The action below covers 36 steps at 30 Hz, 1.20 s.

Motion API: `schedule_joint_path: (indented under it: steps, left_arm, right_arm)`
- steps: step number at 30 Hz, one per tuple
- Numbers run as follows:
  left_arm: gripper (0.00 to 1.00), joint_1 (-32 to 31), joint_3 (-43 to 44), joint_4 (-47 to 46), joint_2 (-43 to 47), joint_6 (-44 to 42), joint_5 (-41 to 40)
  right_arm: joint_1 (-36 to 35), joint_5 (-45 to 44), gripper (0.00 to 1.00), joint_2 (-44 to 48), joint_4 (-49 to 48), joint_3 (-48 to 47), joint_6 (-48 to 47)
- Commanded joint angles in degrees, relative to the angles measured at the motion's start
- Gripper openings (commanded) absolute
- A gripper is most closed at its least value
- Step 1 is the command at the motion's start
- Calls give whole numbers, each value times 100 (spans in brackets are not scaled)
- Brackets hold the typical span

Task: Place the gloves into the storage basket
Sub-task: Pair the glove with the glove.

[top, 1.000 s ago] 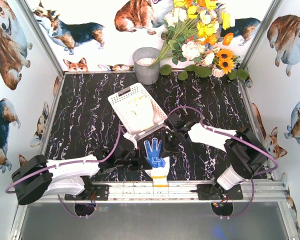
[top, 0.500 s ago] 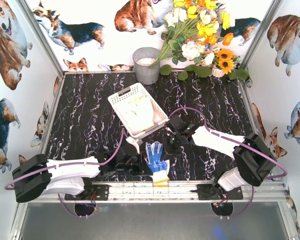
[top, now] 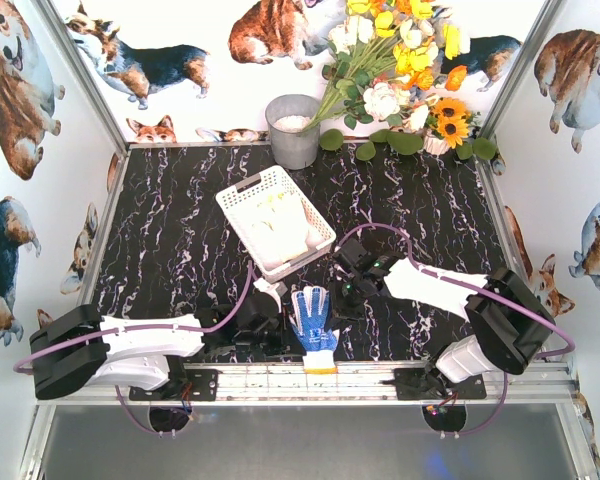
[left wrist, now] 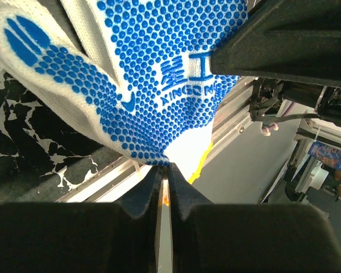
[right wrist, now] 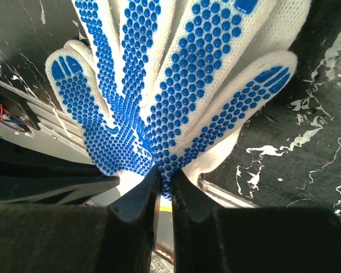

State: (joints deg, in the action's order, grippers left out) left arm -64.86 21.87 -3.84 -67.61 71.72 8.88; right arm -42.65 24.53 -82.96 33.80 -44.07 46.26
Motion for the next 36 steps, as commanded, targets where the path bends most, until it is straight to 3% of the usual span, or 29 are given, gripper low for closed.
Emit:
schedule_joint_path:
  steps: [1,11,18,22,26,36]
  left_arm:
    - [0,-44,81,90,77,31,-233]
    - [2,-44,71,31,-49,-15,-262]
    - [30,-44,88,369,196,-30,-422]
    - [42,-44,217,934,605,-185,-742]
    - [43,-36,421,1371,821,-427,-1007]
    - [30,-9,744,1261,530,-707,-1537]
  right_arm:
    - [-32,-71,4,132,-272,4,41]
    - [-32,-273,10,59,-342,35,-3]
    - [-32,-555,44,364,-116,-71,-124]
    - [-27,-1027,52,736,314,-211,-247]
    - [-24,-1263,52,1003,347,-176,-160]
    - [-19,-1083,33,729,-505,166,198]
